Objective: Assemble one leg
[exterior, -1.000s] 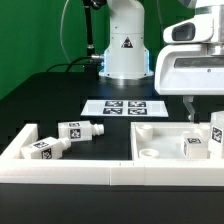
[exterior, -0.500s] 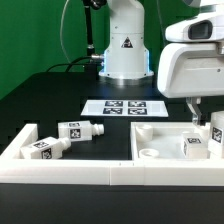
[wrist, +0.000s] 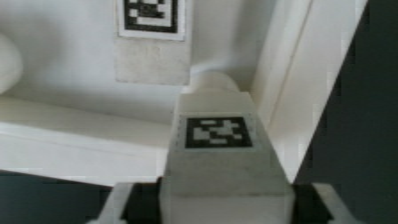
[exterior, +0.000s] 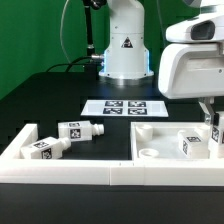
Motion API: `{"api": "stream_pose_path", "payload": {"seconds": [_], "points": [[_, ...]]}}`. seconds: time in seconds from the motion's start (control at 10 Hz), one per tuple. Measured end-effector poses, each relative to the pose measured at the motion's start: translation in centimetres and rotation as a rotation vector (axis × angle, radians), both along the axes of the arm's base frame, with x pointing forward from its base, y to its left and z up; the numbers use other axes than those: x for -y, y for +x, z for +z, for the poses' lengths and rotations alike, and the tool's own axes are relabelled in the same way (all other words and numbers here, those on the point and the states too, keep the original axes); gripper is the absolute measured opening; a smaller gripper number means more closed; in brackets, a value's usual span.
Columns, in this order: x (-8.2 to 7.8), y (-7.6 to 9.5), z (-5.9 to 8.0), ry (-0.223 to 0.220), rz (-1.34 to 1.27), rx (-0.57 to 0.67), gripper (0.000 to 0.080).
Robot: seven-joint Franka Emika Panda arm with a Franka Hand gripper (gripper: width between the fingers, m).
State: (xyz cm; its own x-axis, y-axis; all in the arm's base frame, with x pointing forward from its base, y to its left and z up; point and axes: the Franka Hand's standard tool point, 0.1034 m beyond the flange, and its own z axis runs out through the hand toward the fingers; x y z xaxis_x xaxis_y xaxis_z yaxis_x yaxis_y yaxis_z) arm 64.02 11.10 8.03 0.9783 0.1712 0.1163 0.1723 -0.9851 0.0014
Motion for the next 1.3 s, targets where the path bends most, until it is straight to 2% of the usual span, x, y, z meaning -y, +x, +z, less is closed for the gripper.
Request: {"api": "stream_pose_path", "payload": {"seconds": [0.2, 0.7, 1.0, 1.1, 1.2, 1.3], "points": [[-0.01, 0.0, 0.0, 0.001, -0.005, 0.0, 0.0285], [0.23, 0.11, -0.1, 0.093, -0.644, 0.009, 0.0285], [0.19, 0.02, -0.22, 0.126, -1.024, -0.018, 0.0286], [0.26, 0.11, -0.21, 0.125, -1.029, -0.021, 0.0287], [0.31, 0.06, -0.22, 0.148, -1.139, -0.036, 0.0287], [0.25, 0.0, -0.22, 0.153, -1.179, -0.041, 0.0287]]}}
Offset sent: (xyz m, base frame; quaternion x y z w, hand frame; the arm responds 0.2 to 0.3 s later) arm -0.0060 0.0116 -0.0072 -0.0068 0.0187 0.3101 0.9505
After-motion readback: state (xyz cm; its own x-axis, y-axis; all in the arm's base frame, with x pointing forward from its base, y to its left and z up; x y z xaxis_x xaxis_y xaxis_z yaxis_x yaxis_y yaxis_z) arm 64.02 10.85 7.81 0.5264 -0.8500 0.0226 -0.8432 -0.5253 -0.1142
